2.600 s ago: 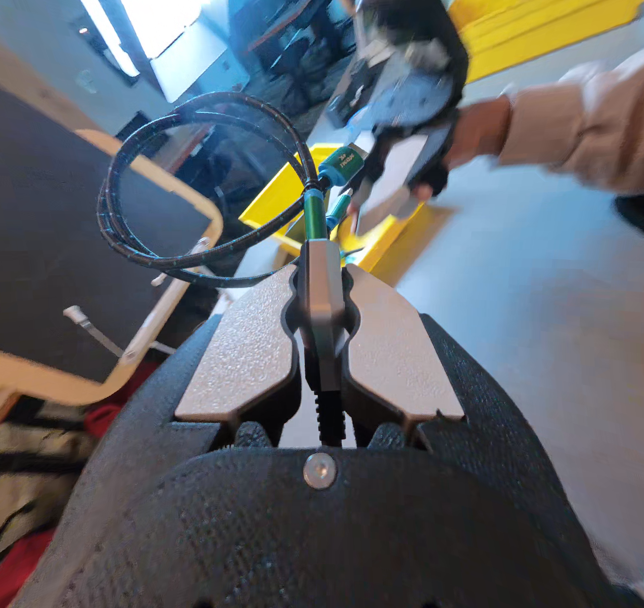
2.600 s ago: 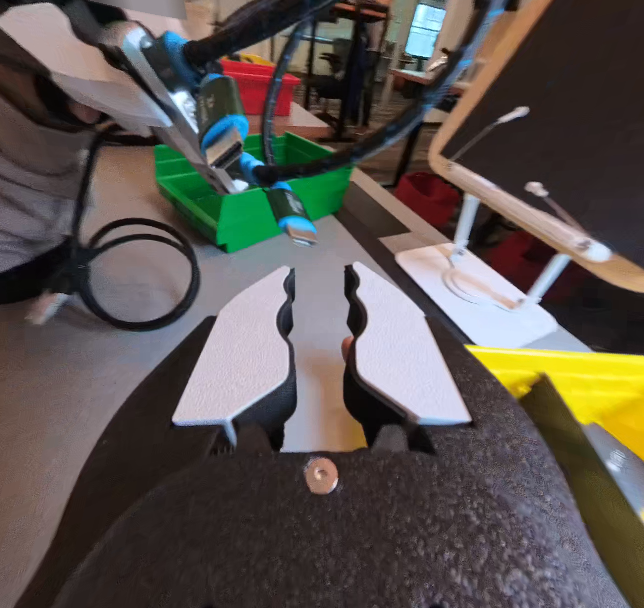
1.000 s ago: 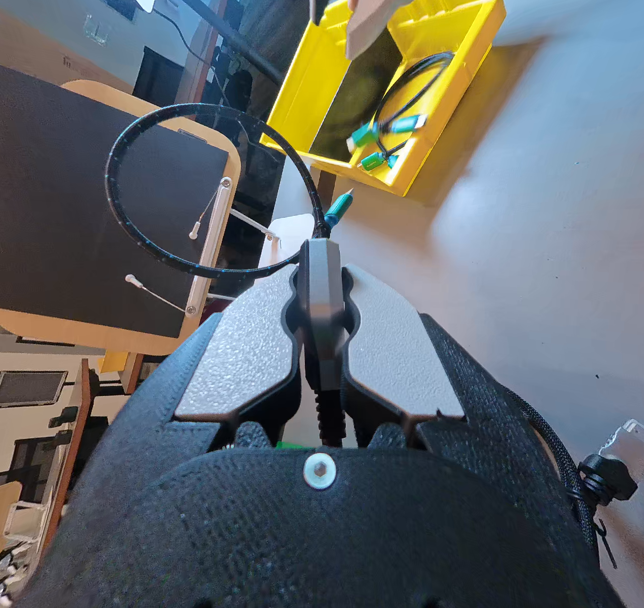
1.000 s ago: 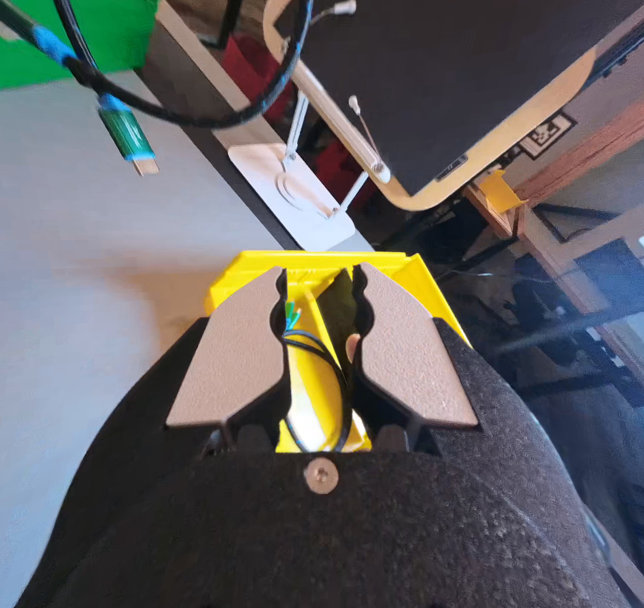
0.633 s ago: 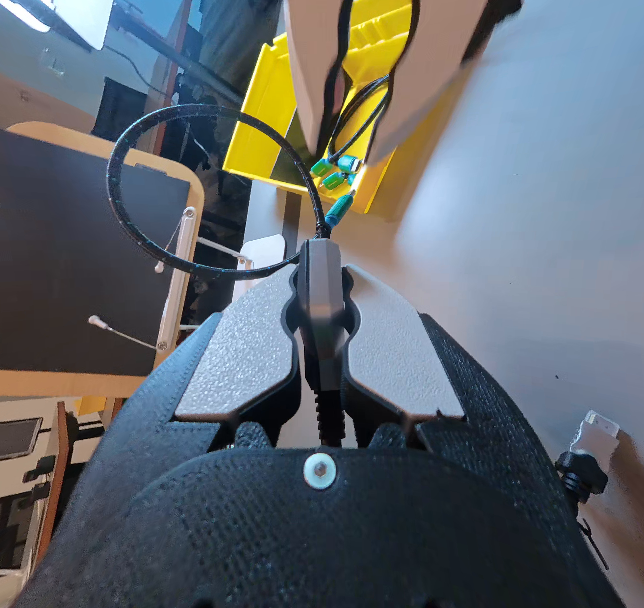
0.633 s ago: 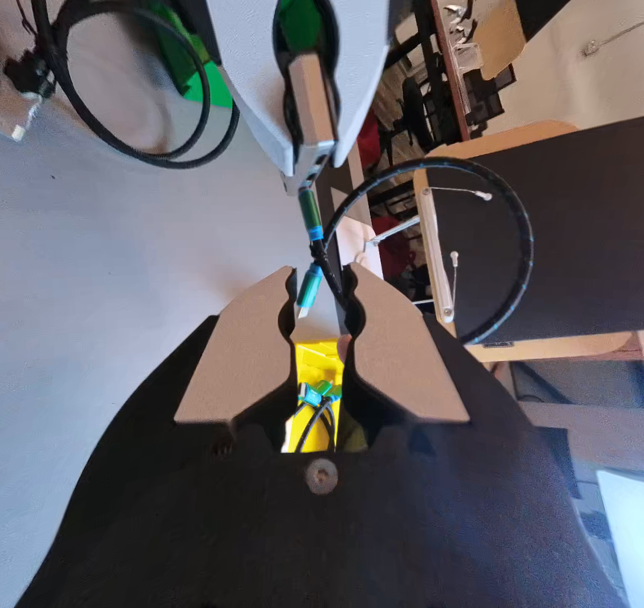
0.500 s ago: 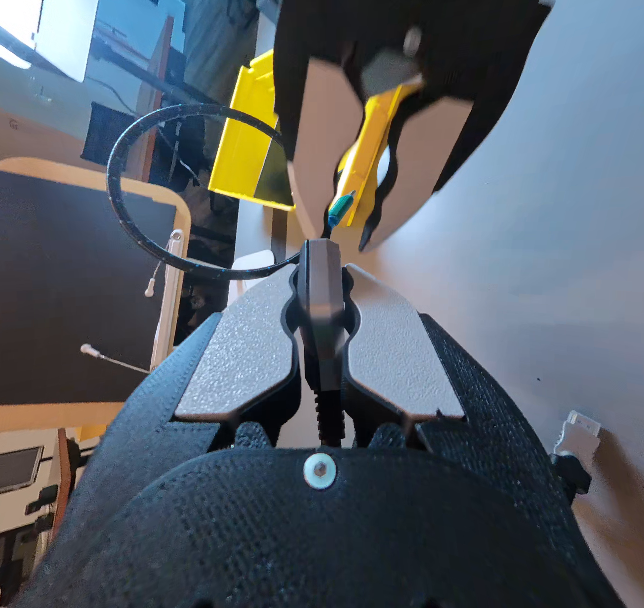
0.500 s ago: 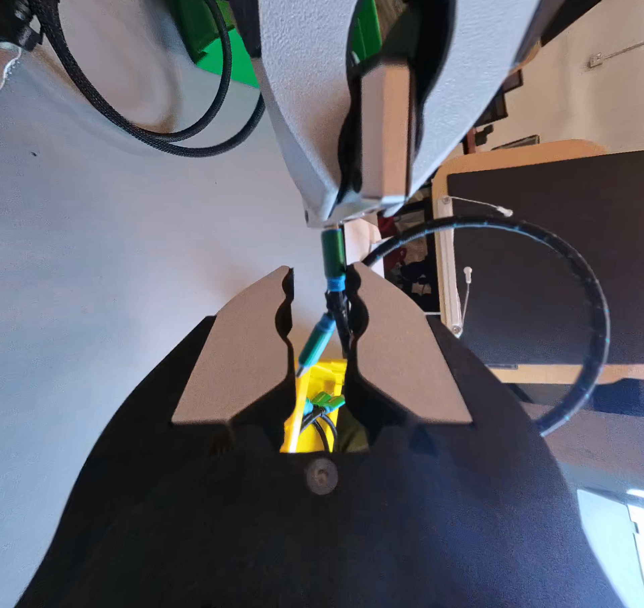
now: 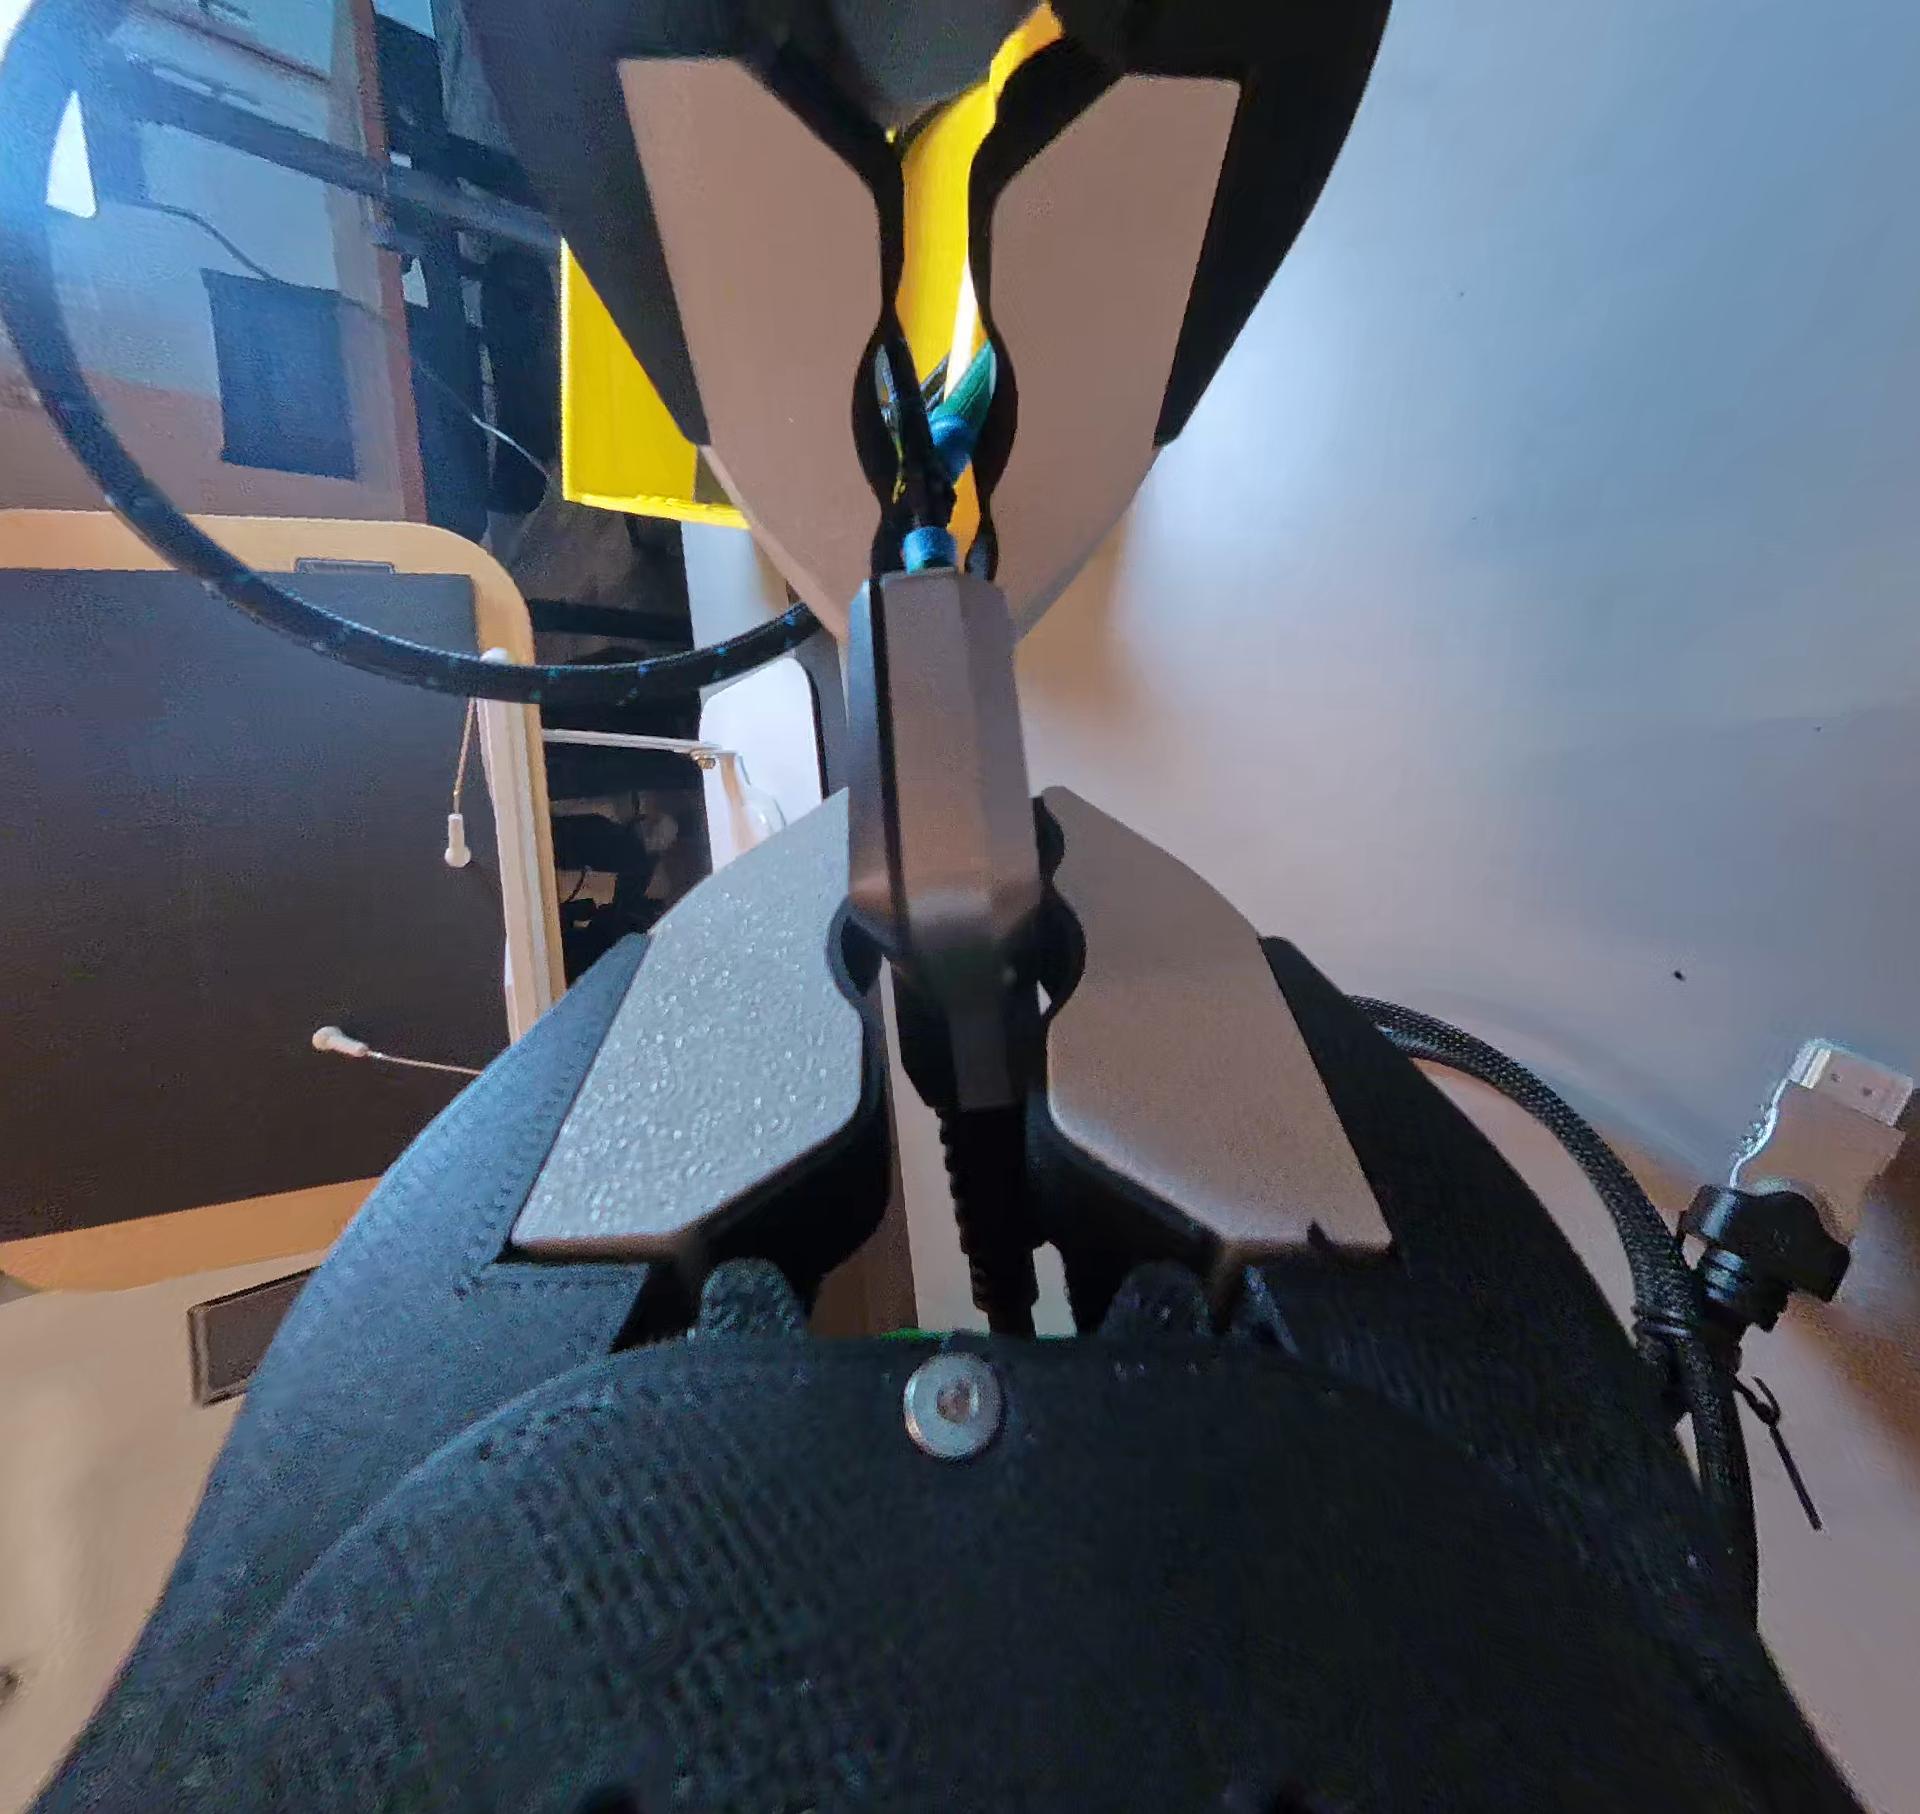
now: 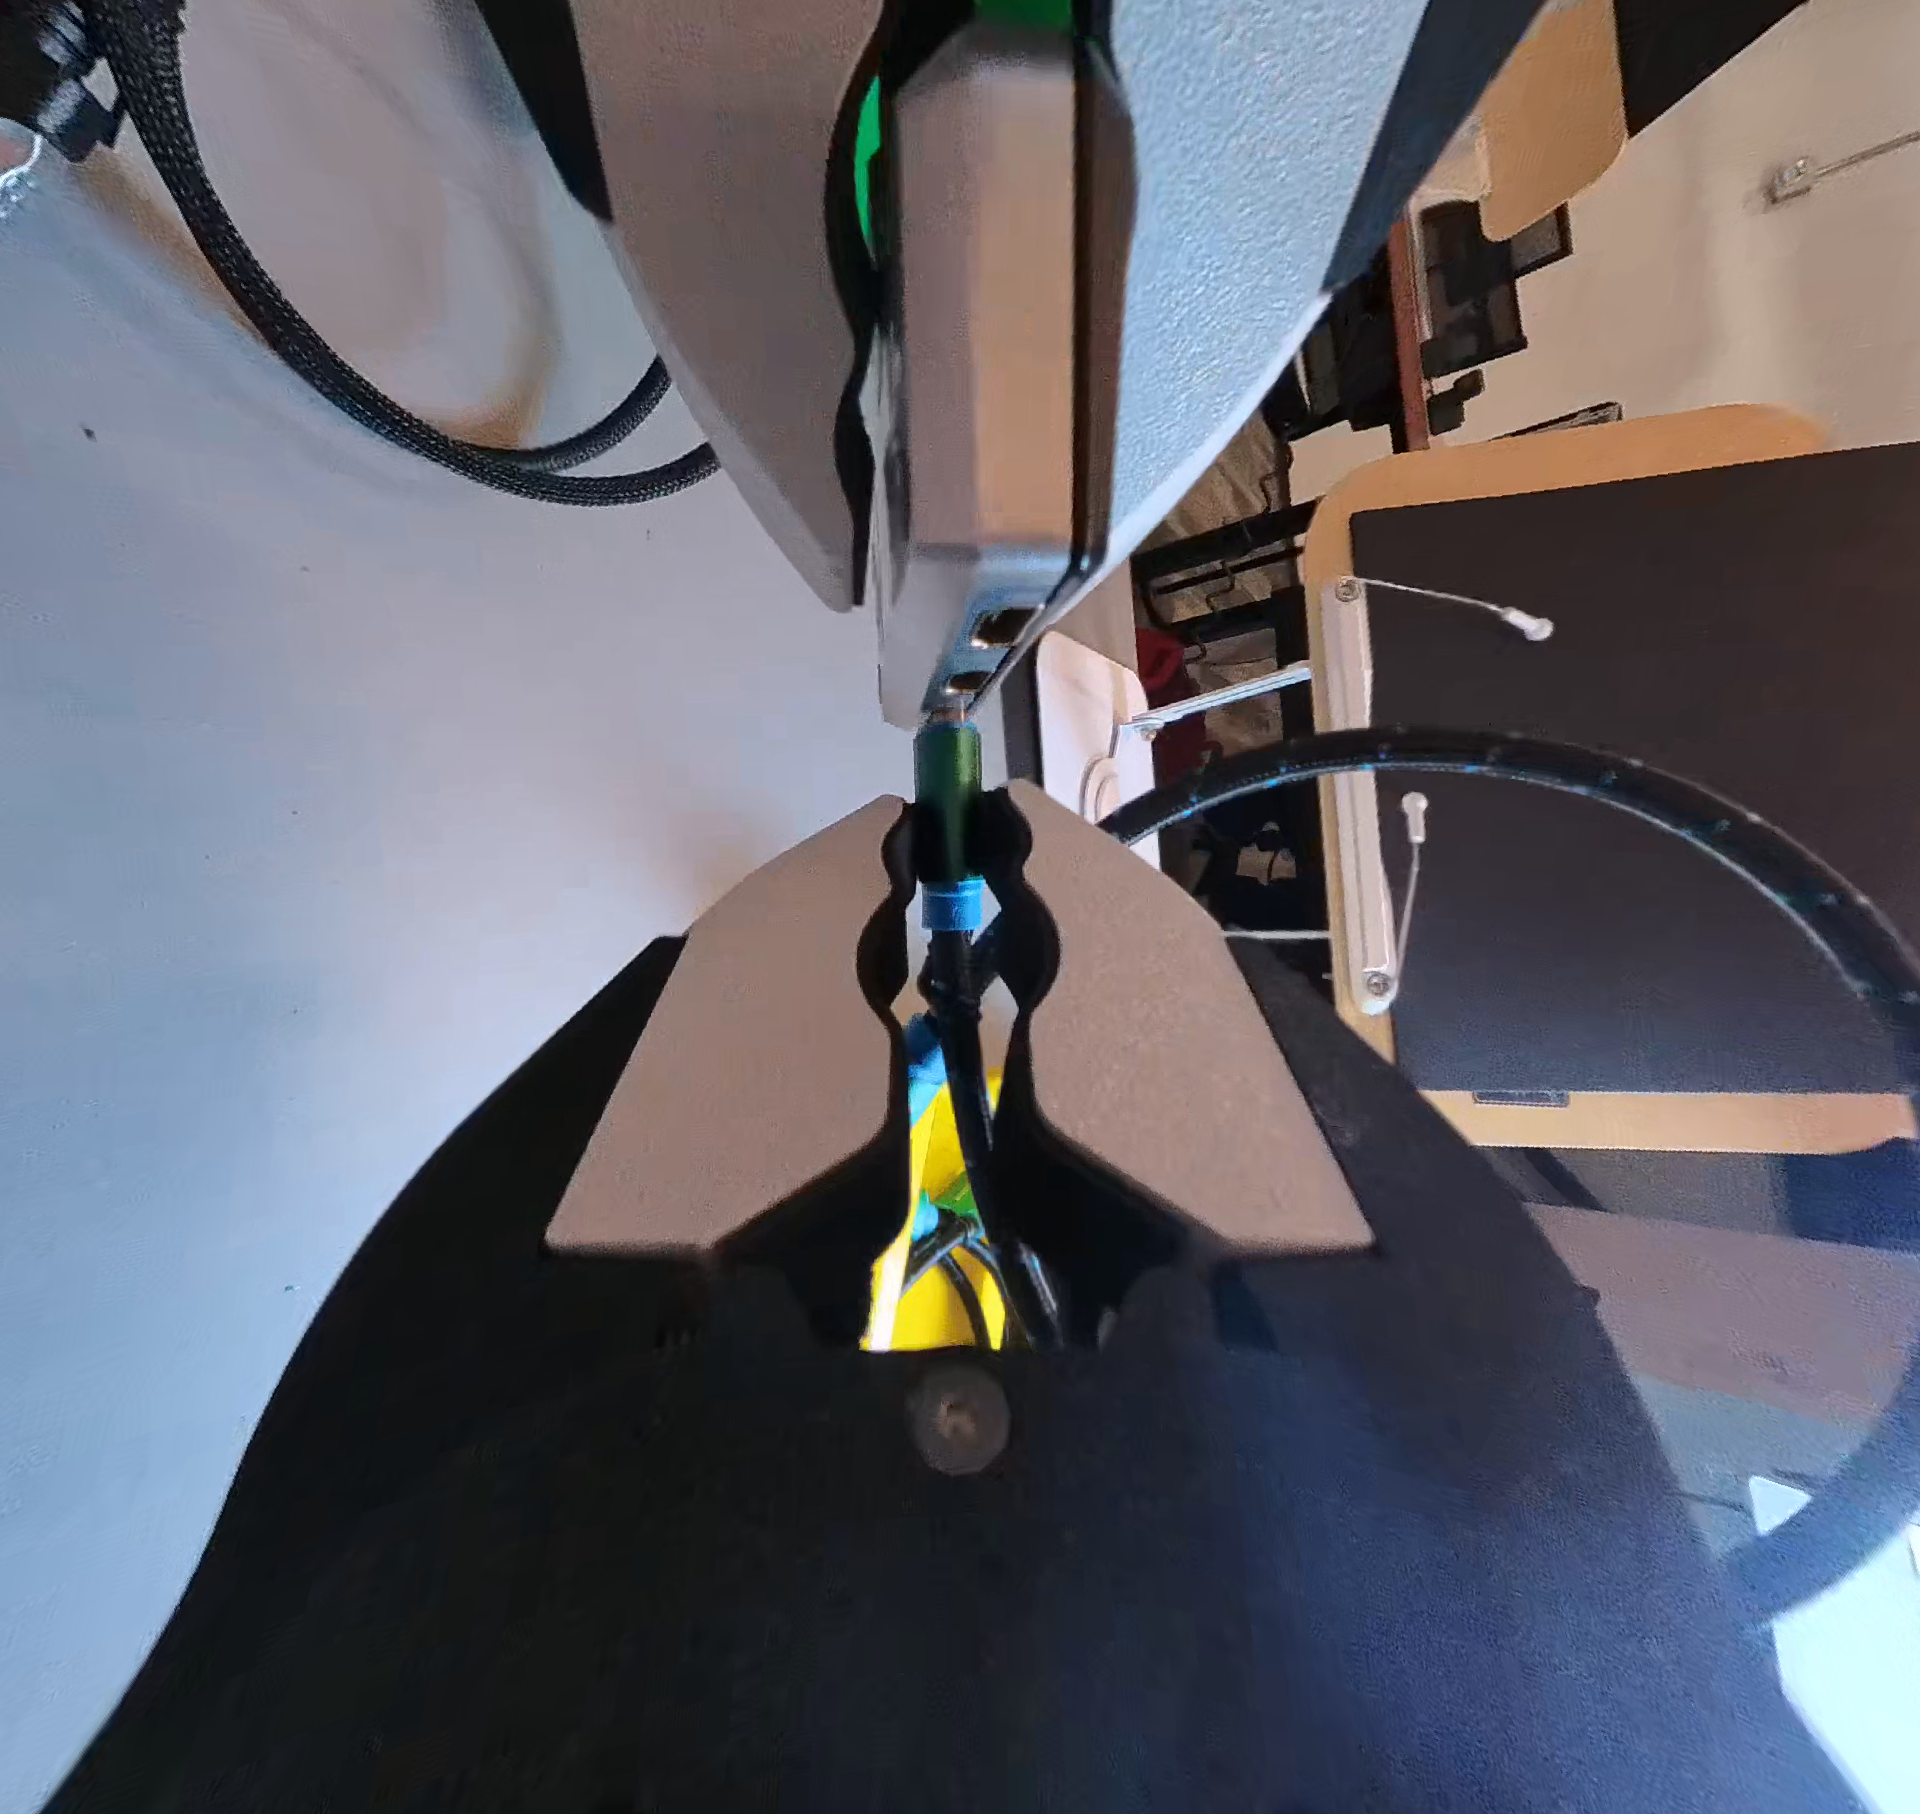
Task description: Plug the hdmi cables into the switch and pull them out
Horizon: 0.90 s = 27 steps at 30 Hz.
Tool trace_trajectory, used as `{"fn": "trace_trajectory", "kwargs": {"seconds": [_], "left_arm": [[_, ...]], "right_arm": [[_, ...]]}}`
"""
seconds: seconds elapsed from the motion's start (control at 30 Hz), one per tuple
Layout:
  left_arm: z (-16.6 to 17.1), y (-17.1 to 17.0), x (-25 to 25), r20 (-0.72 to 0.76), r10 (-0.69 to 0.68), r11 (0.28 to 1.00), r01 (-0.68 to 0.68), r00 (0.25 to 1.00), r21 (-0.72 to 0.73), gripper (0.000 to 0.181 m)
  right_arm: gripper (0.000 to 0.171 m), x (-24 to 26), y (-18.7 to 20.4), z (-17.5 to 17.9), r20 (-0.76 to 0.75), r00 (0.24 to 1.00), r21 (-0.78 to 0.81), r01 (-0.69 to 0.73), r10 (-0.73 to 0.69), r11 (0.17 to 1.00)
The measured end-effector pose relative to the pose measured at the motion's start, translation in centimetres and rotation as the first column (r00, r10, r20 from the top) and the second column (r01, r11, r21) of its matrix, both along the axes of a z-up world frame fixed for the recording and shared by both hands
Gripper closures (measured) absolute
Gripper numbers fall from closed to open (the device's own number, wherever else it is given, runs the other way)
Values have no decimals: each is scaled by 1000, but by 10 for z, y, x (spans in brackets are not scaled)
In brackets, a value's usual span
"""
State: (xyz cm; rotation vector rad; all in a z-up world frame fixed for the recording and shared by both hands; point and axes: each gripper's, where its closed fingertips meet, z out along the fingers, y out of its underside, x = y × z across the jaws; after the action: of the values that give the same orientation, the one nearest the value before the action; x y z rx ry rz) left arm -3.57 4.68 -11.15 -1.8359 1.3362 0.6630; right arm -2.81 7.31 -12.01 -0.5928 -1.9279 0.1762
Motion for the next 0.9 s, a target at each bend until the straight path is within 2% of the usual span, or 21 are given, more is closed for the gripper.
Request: {"fn": "trace_trajectory", "kwargs": {"seconds": [0.17, 0.3, 0.57, 0.67, 0.77, 0.83, 0.87, 0.9], "left_arm": [[-10, 11, -12, -33, 90, 996, -90, 995, -18, 157], [-28, 25, -14, 55, 110, 993, -107, 992, -56, 158], [-35, 32, -3, 149, 142, 987, -129, 979, -96, 156], [-38, 32, 0, 154, 135, 986, -118, 979, -115, 156], [-35, 33, 7, 158, 128, 988, -112, 979, -105, 158], [-36, 34, 8, 137, 136, 987, -123, 981, -100, 158], [-43, 32, -4, 56, 182, 977, -174, 982, -125, 159], [-55, 27, -35, -121, 265, 949, -281, 956, -140, 157]], "right_arm": [[159, 0, 11, -8, 48, 998, 63, 28, -31, 998], [158, 8, 24, -20, 137, 989, 63, 53, -61, 997], [158, 21, 31, -24, 232, 970, -31, 82, -73, 996], [159, 25, 29, -26, 245, 969, -157, 62, -22, 986], [159, 31, 31, -22, 267, 964, -161, 69, -24, 985], [159, 34, 34, -24, 281, 959, -149, 78, -34, 986], [159, 41, 51, -23, 296, 947, -80, 158, -128, 984], [159, 48, 72, -16, 274, 940, -35, 220, -202, 975]]}}
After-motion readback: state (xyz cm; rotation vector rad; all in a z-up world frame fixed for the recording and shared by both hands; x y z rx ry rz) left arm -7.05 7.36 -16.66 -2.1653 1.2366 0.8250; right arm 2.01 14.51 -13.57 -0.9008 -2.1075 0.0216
